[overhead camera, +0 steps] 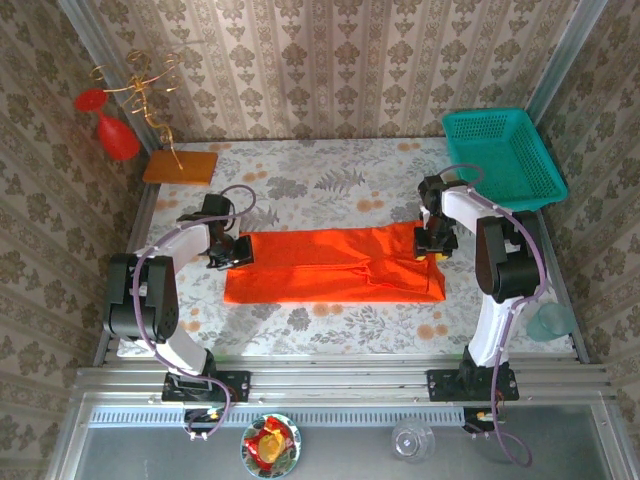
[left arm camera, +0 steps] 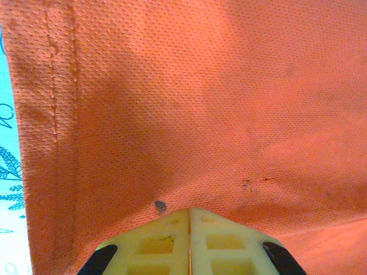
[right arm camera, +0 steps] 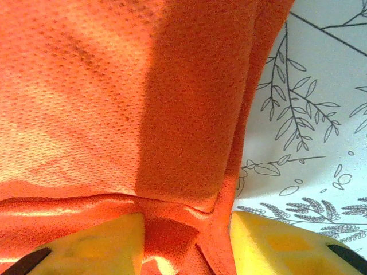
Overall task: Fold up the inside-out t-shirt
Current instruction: Fold the T-shirt at the center of the table.
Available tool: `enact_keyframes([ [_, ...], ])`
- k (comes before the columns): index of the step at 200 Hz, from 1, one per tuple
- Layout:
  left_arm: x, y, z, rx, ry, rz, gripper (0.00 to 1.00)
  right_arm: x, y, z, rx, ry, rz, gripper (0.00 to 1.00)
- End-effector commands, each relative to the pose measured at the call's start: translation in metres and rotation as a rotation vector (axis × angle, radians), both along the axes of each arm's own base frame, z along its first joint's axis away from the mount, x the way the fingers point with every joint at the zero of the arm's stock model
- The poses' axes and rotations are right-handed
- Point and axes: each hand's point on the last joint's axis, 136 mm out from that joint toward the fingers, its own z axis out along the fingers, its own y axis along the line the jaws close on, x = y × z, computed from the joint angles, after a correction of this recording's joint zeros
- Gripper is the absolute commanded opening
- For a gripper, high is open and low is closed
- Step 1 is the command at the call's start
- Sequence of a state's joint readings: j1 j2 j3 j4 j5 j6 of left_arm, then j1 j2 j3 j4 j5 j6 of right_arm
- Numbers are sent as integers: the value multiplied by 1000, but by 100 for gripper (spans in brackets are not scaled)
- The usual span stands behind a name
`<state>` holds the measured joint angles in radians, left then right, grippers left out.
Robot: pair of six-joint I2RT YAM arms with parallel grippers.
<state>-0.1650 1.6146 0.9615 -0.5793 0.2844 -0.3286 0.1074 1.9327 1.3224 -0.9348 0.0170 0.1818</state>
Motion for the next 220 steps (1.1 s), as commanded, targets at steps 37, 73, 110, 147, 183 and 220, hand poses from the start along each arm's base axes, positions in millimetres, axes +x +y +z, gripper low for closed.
enact_keyframes([
  [37, -7, -2, 1, -7, 12, 8, 8, -16, -1, -23, 6, 99, -11, 38],
  [73, -7, 1, 1, 3, 11, 7, 8, -16, -2, -20, 7, 92, -17, 16],
  [110, -9, 11, 2, 19, 13, 31, 8, -14, -7, -5, 5, 86, -24, 0],
  [147, -12, 22, 5, 17, 10, 51, 8, -11, -49, 18, -130, 76, -64, 0],
  [183, -12, 3, 1, -35, 20, 17, 3, -5, -87, 53, -297, 36, -100, 0],
  [220, -10, -36, -10, -128, 36, -16, 0, 0, -88, 87, -332, -33, -104, 0],
])
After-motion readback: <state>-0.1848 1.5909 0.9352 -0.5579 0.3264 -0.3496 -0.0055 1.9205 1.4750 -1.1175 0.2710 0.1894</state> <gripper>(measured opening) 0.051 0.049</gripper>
